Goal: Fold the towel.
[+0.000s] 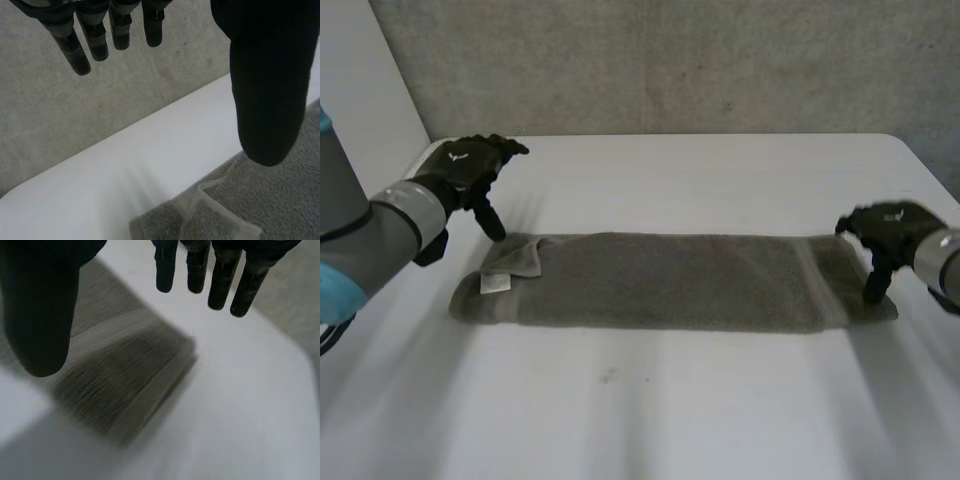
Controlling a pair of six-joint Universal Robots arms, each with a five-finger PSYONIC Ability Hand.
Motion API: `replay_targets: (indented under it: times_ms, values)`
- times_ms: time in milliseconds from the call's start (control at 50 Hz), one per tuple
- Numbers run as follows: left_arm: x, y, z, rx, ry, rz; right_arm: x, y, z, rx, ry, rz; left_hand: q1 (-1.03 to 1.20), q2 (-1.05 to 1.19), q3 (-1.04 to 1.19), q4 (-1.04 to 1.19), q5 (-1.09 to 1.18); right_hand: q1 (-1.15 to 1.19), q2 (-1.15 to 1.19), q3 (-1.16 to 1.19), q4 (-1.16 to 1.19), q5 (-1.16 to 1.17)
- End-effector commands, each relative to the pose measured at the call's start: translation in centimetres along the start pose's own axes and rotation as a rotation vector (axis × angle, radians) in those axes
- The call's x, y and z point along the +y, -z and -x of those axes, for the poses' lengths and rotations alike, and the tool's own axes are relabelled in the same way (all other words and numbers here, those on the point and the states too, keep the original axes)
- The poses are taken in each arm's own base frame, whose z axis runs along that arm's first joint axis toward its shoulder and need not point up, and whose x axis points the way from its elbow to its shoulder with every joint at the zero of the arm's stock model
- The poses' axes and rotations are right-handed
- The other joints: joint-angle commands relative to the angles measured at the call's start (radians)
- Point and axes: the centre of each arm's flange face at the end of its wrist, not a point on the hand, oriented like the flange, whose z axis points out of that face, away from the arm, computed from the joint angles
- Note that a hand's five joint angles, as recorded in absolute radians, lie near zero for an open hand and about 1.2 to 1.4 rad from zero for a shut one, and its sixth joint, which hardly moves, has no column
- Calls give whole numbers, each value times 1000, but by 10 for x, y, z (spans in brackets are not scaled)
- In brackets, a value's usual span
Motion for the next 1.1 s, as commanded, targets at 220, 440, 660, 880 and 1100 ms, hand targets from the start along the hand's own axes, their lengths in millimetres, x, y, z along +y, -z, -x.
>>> replay_targets:
  times_ms: [220, 440, 660, 880, 1100]
  values:
    - [81, -24, -14, 33, -204, 85, 55, -17, 11, -9, -16, -22, 15, 19, 18, 17, -18, 617, 599, 600, 590, 588]
    - [89, -42, -11, 5, -257, 16, 57, -21, 9, 8, -12, -31, 18, 22, 21, 20, -15, 1192, 1174, 1175, 1166, 1164]
    - [80, -76, 19, -203, -272, -28, 61, -18, -2, 61, 11, -1, 33, 37, 35, 35, -1, 1192, 1174, 1175, 1166, 1164]
    - [76, -50, 4, -177, -262, 39, 62, -17, -38, 219, 100, 48, 9, 13, 12, 11, -24, 1192, 1174, 1175, 1166, 1164]
    - [35, -2, -18, -95, -274, -46, 14, -7, -74, 396, 183, -47, 9, 13, 12, 11, -24, 1192, 1174, 1175, 1166, 1164]
